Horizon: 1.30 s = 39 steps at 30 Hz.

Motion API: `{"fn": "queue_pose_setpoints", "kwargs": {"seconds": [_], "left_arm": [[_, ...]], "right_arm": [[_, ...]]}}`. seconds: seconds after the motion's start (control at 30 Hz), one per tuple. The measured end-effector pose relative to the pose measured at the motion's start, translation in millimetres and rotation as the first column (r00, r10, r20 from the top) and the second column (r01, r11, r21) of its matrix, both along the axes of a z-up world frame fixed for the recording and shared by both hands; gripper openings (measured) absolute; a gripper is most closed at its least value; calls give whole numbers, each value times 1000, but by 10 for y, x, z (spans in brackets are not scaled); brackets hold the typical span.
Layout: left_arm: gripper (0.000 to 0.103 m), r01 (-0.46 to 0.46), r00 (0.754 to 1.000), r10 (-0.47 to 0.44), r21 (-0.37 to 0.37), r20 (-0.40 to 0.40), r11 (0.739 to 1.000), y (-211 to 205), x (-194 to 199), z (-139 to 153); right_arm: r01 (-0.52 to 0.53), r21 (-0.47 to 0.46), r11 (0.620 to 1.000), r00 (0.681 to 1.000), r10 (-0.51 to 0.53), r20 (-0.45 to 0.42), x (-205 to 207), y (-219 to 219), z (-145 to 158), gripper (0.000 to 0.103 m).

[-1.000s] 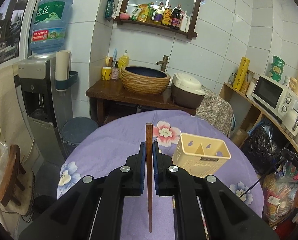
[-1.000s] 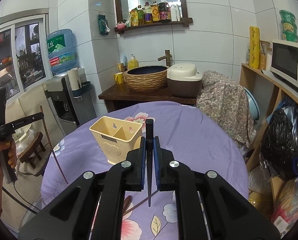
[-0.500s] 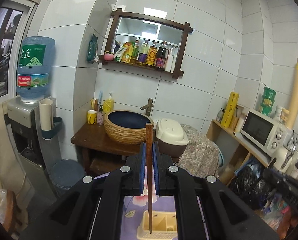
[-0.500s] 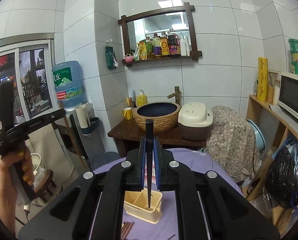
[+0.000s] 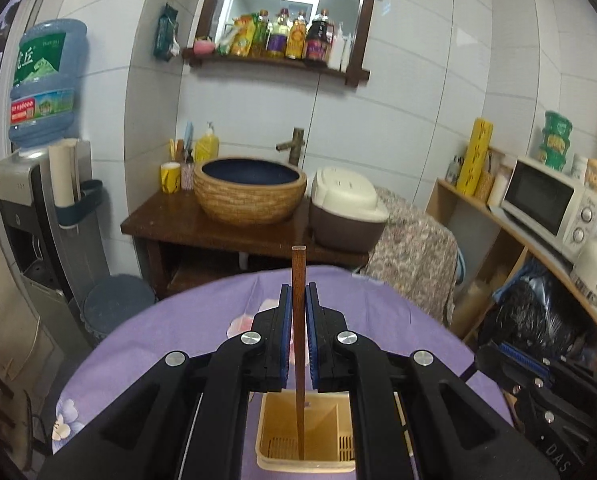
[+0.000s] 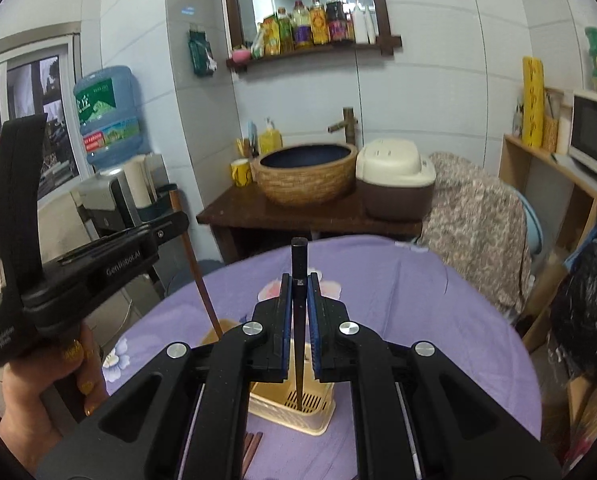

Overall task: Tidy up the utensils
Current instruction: 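Lower both chopsticks into the holder and open both grippers, then move both open grippers back toward the remaining utensils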

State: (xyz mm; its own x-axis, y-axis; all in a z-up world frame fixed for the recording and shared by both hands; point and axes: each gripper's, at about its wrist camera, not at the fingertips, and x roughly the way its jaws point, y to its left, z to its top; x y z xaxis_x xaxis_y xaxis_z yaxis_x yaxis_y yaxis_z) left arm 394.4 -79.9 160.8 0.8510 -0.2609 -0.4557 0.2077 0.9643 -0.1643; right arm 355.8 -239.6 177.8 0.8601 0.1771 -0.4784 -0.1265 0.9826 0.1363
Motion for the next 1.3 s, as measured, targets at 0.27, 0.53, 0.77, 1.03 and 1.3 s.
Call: {"fn": "queue_pose_setpoints", "kwargs": {"seconds": [0.27,0.53,0.77,1.03,1.3], "left_arm": [[8,14,994,-15,-7,-112,1000,24,127,-382],[38,40,992,-43,-26,-118,999,4,44,-367],[82,49,999,-49,-23,-9,999,124,-395,-257],[95,66,998,-65,47,-13,997,364,-1084,-554],[89,71,986,-60,66,-155,995,627,-1444,-1196]], "right_arm": [[23,31,999,999,-22,-38,114,-47,-226,8],[30,34,999,999,-29,-26,89,-44,-300,31],[72,25,997,997,-73,33,-177,-111,-277,61],[65,-55,996,996,-62,65,-767,-152,-465,69],[31,-104,994,1000,-31,-1,-1403,-97,-1071,70]]}}
